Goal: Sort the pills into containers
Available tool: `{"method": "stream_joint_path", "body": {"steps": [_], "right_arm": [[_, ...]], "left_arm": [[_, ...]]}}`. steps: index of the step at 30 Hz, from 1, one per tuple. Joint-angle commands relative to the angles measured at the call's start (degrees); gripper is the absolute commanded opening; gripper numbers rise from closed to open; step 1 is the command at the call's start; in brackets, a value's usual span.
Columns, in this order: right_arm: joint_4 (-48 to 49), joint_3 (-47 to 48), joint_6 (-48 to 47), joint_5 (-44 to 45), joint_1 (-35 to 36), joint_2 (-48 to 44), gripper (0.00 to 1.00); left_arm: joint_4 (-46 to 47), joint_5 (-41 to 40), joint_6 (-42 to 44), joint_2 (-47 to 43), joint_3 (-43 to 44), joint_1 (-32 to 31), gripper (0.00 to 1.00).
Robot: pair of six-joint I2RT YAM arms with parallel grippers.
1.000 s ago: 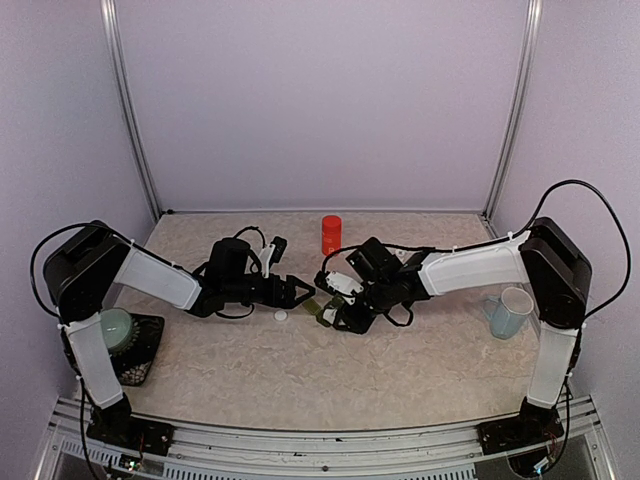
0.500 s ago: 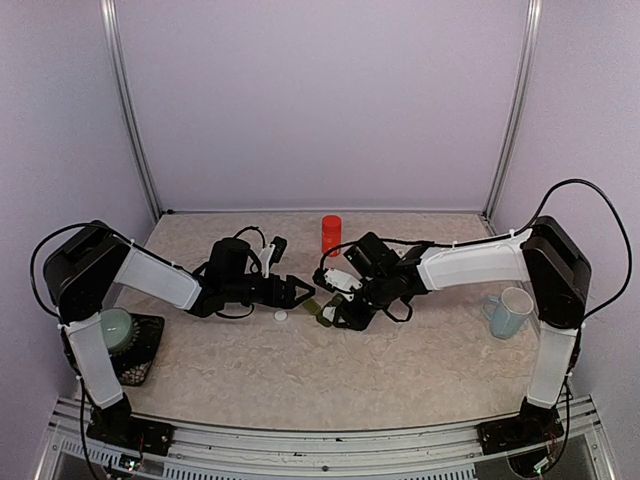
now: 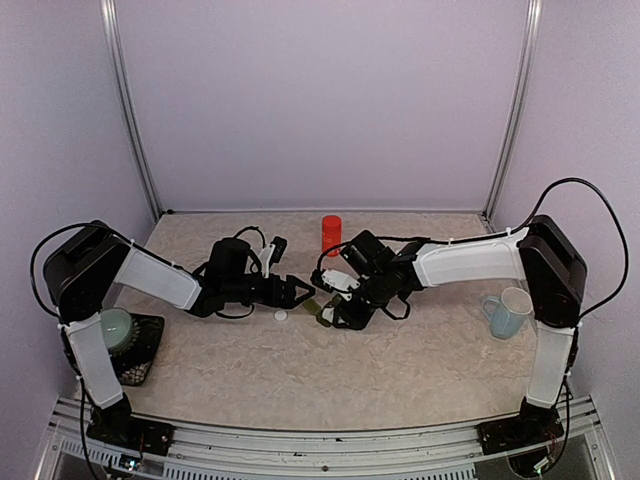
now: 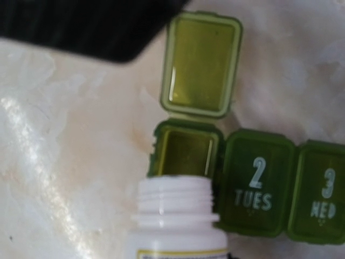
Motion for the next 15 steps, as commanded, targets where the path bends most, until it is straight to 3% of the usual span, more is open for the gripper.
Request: {"method": "stream_joint_path", "body": {"steps": [1,15], "right_arm": [[-2.3,2.0,-0.6,0.1,0.8,1.7,0.08],[-4.0,3.4,-0.7,1.5,0.8,2.4,0.07]], "left_arm": [[1.3,0.2,0.3,-0.3,-0.6,0.4,0.99],[1.3,0.2,0.3,-0.3,-0.6,0.4,0.99]]}}
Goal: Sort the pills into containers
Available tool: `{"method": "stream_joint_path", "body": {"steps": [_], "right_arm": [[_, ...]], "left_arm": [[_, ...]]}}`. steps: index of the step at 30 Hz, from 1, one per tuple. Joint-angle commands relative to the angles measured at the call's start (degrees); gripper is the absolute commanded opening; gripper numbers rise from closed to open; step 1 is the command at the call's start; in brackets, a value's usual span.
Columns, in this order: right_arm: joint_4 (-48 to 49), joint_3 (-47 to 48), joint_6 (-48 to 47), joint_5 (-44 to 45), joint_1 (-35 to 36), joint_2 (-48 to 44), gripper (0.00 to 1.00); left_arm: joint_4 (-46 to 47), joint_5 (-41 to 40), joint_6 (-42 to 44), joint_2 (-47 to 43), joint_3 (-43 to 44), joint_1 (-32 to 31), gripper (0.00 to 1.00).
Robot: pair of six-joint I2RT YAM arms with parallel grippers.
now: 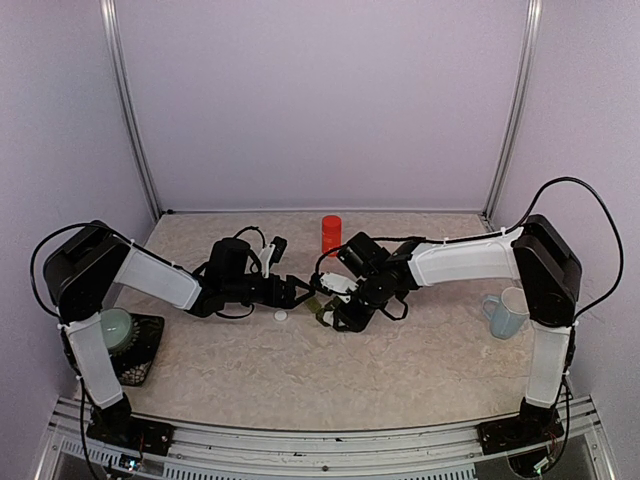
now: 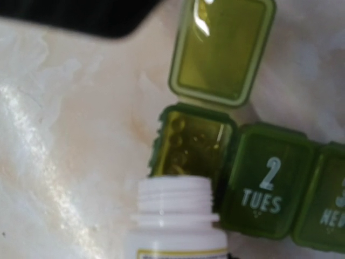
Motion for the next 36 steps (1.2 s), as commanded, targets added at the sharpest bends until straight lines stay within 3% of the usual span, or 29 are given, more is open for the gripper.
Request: {"method": "stream_joint_path", "body": {"steps": [1,36], "right_arm": [[-0.9,1.4,-0.5,1.0,0.5,0.6,0.07],[5.6,-1.9,0.0,0.4,0.5,-2.8,0.06]], "left_arm": [[1.3,0.2,0.3,-0.3,-0.6,0.4,0.99],[1.3,0.2,0.3,-0.3,-0.6,0.5,0.99]]}}
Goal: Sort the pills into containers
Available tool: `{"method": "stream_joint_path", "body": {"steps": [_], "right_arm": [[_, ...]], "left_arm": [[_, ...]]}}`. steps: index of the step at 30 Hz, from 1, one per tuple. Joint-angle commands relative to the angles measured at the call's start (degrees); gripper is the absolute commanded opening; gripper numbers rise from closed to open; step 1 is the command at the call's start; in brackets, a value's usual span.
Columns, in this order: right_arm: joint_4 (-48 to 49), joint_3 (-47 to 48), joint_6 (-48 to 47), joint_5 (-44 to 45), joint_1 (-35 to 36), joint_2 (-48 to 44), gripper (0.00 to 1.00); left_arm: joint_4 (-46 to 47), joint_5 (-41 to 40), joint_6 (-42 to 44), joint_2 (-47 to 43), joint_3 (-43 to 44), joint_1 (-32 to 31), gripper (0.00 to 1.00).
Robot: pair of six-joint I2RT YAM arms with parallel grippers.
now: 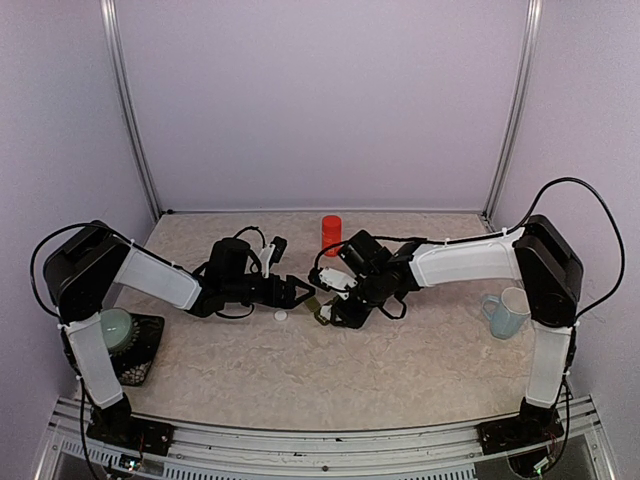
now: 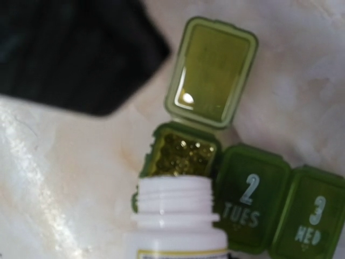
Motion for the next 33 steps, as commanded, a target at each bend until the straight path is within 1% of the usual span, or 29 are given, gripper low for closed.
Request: {"method": "stream_joint_path", "body": {"steps": [1,7,16,21,33], "right_arm": [[2.0,-1.6,0.1,-0.8,0.5,-2.6,0.06],[3.5,-3.4,0.5,-0.8,0.5,-3.9,0.06],[-0.5,-0.2,-0.3,-1.8,0.5,-1.8,0.06],[-0.3,-0.2,-0.4,-1.7,0.5,-1.9,0.06],[16.3,-11.5,0.7,-4.1,0.5,-8.3,0.05]], "left_arm": [[1.3,0.2,0.4,-0.3,-0.6,0.4,0.99],[1.3,0.1,0.3,-0.1,-0.5,0.5,0.99],[1.3,0.2,0.3,0.0,-0.5,0.4,0.99],[1.3,0.2,0.4,0.1,-0.4,0.5,0.99],[1.5,0.2,0.2,-0.1,-0.6,0.5,0.99]]}}
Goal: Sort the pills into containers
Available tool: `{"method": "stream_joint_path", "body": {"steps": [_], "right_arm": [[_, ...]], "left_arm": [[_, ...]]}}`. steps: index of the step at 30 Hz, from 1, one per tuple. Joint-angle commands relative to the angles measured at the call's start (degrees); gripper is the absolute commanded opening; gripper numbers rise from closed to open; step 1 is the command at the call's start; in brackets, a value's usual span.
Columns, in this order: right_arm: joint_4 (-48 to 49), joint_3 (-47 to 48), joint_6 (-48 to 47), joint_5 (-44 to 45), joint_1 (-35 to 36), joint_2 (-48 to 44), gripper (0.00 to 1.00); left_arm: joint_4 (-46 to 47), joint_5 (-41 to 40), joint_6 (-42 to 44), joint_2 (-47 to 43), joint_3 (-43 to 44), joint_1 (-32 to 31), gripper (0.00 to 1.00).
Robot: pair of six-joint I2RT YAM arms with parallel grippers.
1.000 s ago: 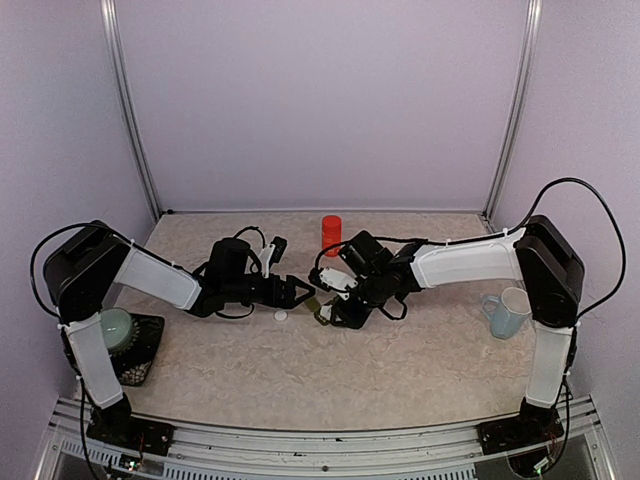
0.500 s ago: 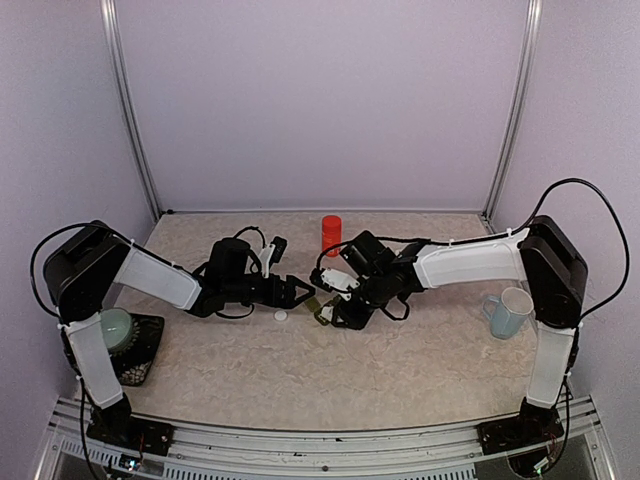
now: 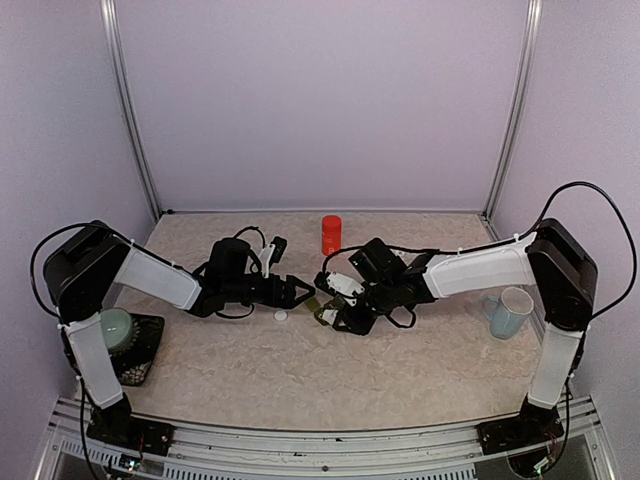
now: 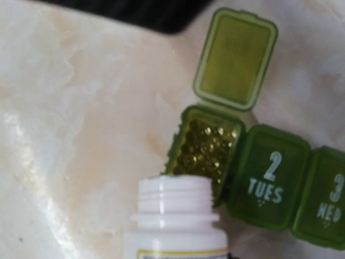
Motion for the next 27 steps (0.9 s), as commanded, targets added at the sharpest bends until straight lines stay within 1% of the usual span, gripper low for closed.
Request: {"method": "stream_joint_path", "body": {"steps": [1,6,10,14,20,27], "right_arm": [[9.0,-3.4,0.6,-1.8,0.5,-4.0,0.05],[16.9,-9.2,1.3,-3.0,0.5,-6.8,0.05],[27.7,-16.2,2.6,-3.3,0.5,-9.8,0.05],[36.3,-20.9,3.3,-3.0,0.4,-11.0,0.05],[49.5,-26.6,4.5,-2.9,0.3,-10.8,0.05],[59.9,-28.8,5.2,-2.8,0.3,-6.9,0.05]], "left_arm": [[1.5,0.1,0.2,-0.1,-0.6,0.5,0.99],[1.5,0.0,0.3,-0.3,-0.7,0.5,0.99],[1.6,-0.3,0.3,-0.4,-0.9,0.5,0.99],[1.8,-0.3,0.2,-0.5,-1.0,0.5,0.99],[1.8,-0.4,0.2,-0.7,-1.1,0.5,0.99],[1.7,-0.6,0.3,-1.1,-1.2,0.6,0.99]]}}
